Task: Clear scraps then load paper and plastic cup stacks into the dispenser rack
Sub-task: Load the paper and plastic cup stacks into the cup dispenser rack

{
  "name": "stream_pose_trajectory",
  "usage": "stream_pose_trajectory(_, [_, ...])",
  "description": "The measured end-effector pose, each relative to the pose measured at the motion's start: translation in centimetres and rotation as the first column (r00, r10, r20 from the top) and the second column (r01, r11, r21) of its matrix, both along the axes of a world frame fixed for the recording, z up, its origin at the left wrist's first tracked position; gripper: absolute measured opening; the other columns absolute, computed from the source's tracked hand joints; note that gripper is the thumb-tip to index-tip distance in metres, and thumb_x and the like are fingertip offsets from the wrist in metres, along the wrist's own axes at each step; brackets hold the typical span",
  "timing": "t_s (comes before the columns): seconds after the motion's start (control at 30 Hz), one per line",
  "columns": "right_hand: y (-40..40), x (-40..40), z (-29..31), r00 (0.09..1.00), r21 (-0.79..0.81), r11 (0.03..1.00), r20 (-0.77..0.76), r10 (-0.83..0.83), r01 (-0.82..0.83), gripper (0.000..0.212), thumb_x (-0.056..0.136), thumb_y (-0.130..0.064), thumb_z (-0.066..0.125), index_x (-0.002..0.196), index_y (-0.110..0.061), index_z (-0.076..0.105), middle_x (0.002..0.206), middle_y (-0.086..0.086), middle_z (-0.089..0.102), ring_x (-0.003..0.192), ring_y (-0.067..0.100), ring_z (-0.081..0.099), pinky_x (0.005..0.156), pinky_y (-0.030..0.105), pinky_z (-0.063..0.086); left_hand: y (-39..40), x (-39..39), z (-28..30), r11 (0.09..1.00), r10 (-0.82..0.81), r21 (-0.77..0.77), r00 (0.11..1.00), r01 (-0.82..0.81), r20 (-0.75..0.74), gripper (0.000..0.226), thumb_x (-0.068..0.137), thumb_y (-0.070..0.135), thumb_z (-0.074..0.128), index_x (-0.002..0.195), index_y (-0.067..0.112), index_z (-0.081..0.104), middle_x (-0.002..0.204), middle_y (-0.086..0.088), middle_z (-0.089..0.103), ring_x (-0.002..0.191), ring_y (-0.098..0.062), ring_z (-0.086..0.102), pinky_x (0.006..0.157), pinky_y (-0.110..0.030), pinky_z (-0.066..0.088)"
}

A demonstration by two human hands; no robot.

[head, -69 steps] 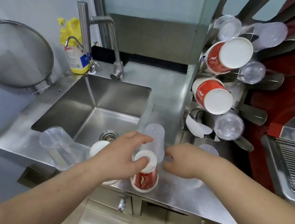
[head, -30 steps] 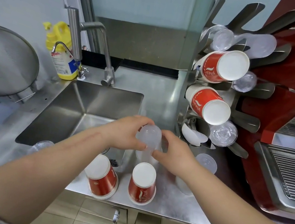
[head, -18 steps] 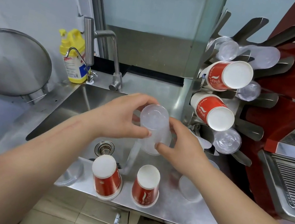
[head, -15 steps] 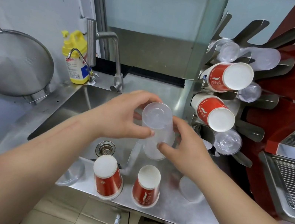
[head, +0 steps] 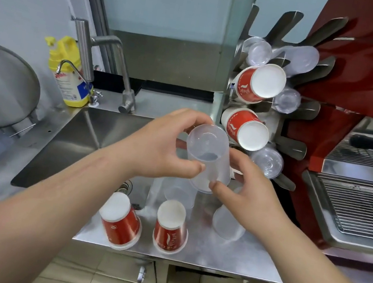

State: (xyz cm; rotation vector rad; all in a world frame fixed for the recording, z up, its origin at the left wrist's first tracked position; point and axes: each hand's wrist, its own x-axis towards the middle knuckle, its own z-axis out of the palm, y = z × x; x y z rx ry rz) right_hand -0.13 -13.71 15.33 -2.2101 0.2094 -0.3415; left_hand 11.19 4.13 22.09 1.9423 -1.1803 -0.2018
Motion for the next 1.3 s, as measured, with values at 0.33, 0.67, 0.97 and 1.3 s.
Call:
stream_pose_trajectory(0.33, [-2.9,-3.6,-0.7,0.998,0.036,0.997,0.012,-0.067,0.067,0.063,0.074,-0.034,0.07,0.13,-0.047,0.045,0.127,-0.026,0.056,0.121,0.0,0.051,0.102,0.038,0.045,-3.6,-1.9,-0.9,0.998,-0.068,0.017,0.997,0.069,-0.026,0.059,0.068,0.023,0.078,0.118,0.039,0.049,0.116,0.016,0.052,0.109,0.002,0.051,0.081,-0.005,0.046])
stream_pose_trajectory(0.67, [-5.7,-5.9,-3.6,0.987,0.007,0.988,-0.057,-0.153,0.154,0.067,0.07,-0.044,0.066,0.132,-0.047,0.042,0.131,-0.026,0.052,0.122,-0.003,0.049,0.101,0.034,0.045,-7.2,-3.9,-3.8,0.993,-0.113,0.006,0.991,0.114,-0.075,0.059,0.071,0.017,0.078,0.122,0.031,0.051,0.118,0.008,0.051,0.109,-0.004,0.053,0.088,-0.014,0.051])
stream_pose_trajectory(0.97, [-6.8,-5.7,-6.3,0.977,0.039,0.986,-0.144,-0.155,0.162,0.067,0.077,-0.023,0.068,0.135,-0.044,0.04,0.127,-0.02,0.056,0.121,0.003,0.05,0.101,0.032,0.044,-10.1,-3.8,-8.0,0.99,-0.078,0.11,0.988,0.094,-0.137,0.059,0.067,0.034,0.072,0.121,0.039,0.048,0.118,0.014,0.05,0.111,-0.003,0.055,0.094,-0.027,0.053])
stream_pose_trajectory(1.3, [-7.7,-6.5,-8.4,0.961,0.079,0.979,-0.22,-0.165,0.187,0.065,0.076,-0.02,0.068,0.133,-0.04,0.043,0.126,-0.013,0.057,0.117,0.007,0.053,0.098,0.034,0.046,-12.5,-4.4,-12.2,0.948,-0.025,0.307,0.984,0.08,-0.177,0.066,0.074,0.033,0.073,0.133,0.026,0.046,0.127,0.005,0.055,0.117,-0.011,0.053,0.099,-0.037,0.048])
